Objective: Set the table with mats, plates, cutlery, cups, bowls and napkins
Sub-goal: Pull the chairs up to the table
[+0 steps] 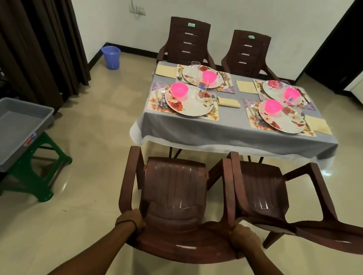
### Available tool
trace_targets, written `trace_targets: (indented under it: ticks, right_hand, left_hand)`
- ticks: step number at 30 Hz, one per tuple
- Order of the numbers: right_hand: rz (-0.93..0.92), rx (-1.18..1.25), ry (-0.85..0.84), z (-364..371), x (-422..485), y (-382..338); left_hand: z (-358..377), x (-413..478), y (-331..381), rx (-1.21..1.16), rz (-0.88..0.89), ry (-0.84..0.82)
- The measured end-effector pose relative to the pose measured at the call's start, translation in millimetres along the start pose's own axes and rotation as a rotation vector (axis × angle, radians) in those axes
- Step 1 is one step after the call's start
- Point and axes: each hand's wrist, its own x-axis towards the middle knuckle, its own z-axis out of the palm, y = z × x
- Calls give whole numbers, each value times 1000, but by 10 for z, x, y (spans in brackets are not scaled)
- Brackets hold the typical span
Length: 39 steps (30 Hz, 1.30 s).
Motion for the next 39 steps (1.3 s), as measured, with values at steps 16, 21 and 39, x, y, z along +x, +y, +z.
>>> trace_targets:
  ticks: [16,21,39]
  right_hand:
    - [-15,233,194,-52,79,-161]
    - [5,320,216,1,272,-149]
    - [-84,177,90,375,1404,82]
  left_hand:
    - [-300,218,-119,-130,-59,48]
    - [-306,344,-123,-102,-71,65]
    - [-444,105,45,81,-55,178]
